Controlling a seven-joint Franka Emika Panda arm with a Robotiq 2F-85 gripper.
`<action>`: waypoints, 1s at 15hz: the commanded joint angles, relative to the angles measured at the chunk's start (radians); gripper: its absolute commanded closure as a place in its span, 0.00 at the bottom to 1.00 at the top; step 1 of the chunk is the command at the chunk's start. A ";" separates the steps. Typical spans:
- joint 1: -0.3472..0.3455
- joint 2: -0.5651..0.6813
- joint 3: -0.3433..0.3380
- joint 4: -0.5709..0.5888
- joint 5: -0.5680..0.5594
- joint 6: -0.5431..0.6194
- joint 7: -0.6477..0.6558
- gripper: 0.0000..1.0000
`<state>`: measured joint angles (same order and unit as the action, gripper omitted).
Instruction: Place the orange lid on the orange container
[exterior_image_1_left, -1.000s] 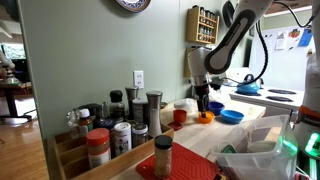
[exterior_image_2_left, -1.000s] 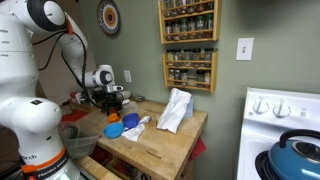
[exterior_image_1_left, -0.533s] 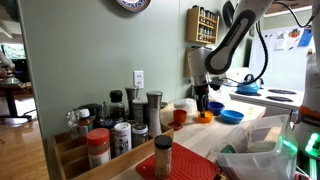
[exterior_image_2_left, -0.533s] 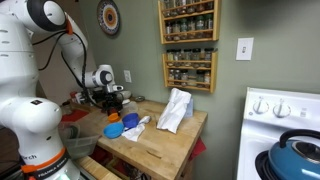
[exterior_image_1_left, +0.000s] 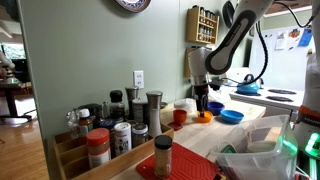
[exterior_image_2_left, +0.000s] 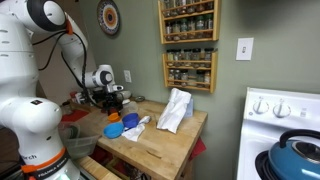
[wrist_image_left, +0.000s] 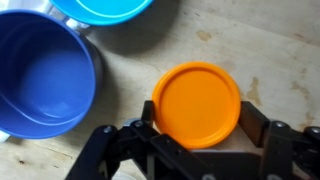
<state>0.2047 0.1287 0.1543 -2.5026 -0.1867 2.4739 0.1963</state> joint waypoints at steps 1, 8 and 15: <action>0.002 -0.019 -0.005 -0.026 -0.027 0.012 0.018 0.40; 0.003 -0.030 -0.006 -0.024 -0.033 0.000 0.021 0.40; 0.001 -0.010 -0.006 -0.018 -0.029 0.013 0.015 0.40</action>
<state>0.2047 0.1220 0.1543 -2.5029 -0.1869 2.4739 0.1963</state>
